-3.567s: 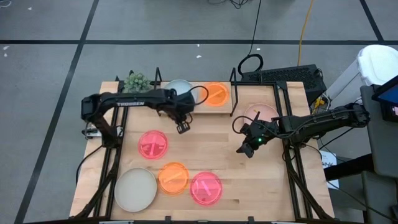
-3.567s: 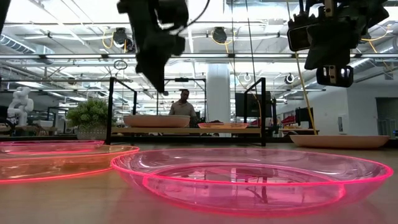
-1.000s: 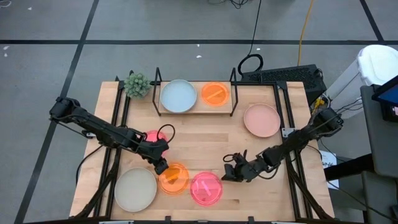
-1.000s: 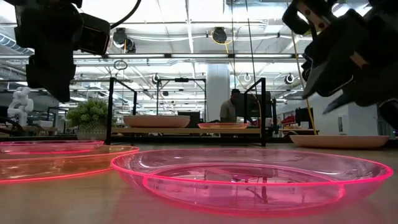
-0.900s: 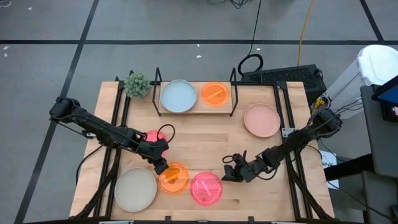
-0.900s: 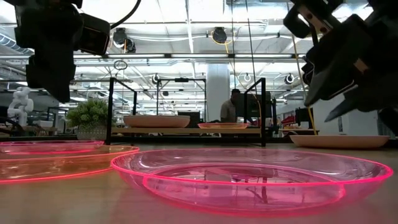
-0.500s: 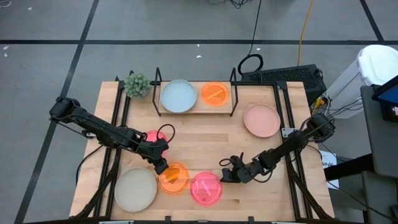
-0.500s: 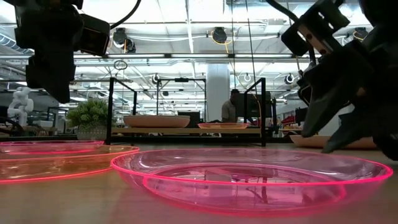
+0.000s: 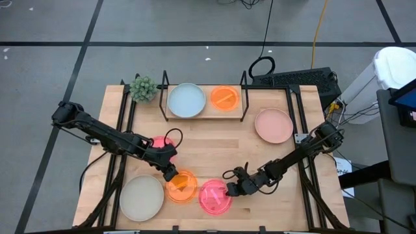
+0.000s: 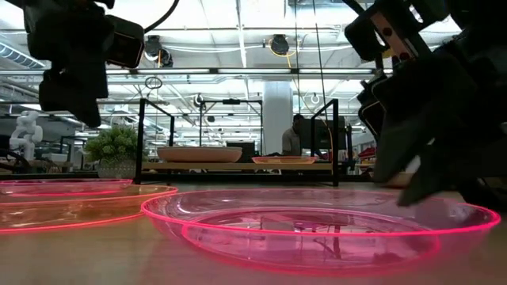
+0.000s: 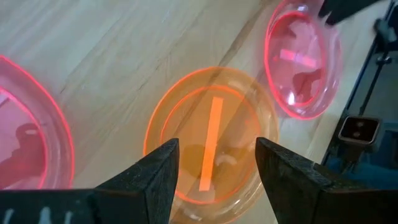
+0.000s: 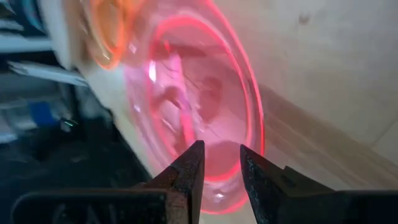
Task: Place and stack plates onto a shelf
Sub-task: Stack the bottom pink transparent plate on the orange plate on the shelf
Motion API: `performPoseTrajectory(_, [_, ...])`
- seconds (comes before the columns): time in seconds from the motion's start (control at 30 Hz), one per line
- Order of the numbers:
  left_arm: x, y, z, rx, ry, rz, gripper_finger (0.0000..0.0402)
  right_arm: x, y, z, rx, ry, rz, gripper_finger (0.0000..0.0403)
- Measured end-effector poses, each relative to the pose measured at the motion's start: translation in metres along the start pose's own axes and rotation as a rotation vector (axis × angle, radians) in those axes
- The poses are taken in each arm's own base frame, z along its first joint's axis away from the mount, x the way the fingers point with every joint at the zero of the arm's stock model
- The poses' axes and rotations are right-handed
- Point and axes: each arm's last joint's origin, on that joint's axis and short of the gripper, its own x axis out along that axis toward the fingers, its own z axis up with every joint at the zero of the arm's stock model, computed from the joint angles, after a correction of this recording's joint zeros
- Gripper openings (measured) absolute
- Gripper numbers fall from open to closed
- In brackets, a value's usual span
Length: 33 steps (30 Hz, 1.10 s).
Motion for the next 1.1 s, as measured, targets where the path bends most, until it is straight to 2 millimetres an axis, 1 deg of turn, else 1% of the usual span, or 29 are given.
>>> performPoseTrajectory(0.07, [0.000, 0.000, 0.000, -0.008, -0.009, -0.001, 0.0216, 0.002, 0.003, 0.000, -0.022, 0.017, -0.030, 0.0089])
performPoseTrajectory(0.2, [0.000, -0.001, 0.001, -0.011, -0.018, -0.004, 0.0216, 0.001, 0.004, 0.001, -0.044, 0.016, -0.031, 0.0089])
performPoseTrajectory(0.43, [0.000, -0.001, 0.001, -0.016, -0.018, -0.004, 0.0216, -0.006, 0.011, 0.000, -0.027, 0.020, -0.004, 0.0089])
performPoseTrajectory(0.5, [0.000, -0.001, 0.001, -0.017, -0.018, -0.004, 0.0216, -0.011, 0.014, 0.000, -0.012, 0.018, -0.006, 0.0089])
performPoseTrajectory(0.6, [0.000, -0.001, 0.001, -0.017, -0.019, -0.007, 0.0216, -0.021, 0.014, 0.000, -0.008, 0.007, -0.052, 0.0089])
performPoseTrajectory(0.7, [0.000, -0.002, 0.001, -0.016, -0.022, -0.013, 0.0216, -0.035, 0.013, 0.002, -0.007, -0.007, -0.130, 0.0089])
performPoseTrajectory(0.8, [0.000, -0.002, 0.001, -0.006, -0.023, -0.015, 0.0216, -0.044, 0.010, 0.003, 0.000, -0.024, -0.204, 0.0089])
performPoseTrajectory(0.93, [0.000, -0.002, 0.002, -0.008, -0.026, -0.020, 0.0216, -0.042, 0.006, 0.004, -0.005, -0.027, -0.229, 0.0089])
performPoseTrajectory(1.03, [0.000, -0.003, 0.001, -0.008, -0.026, -0.021, 0.0216, -0.032, 0.001, 0.005, 0.004, -0.024, -0.204, 0.0089])
performPoseTrajectory(1.1, [0.000, -0.003, 0.001, -0.008, -0.026, -0.020, 0.0216, -0.024, 0.002, 0.006, 0.013, -0.017, -0.160, 0.0089])
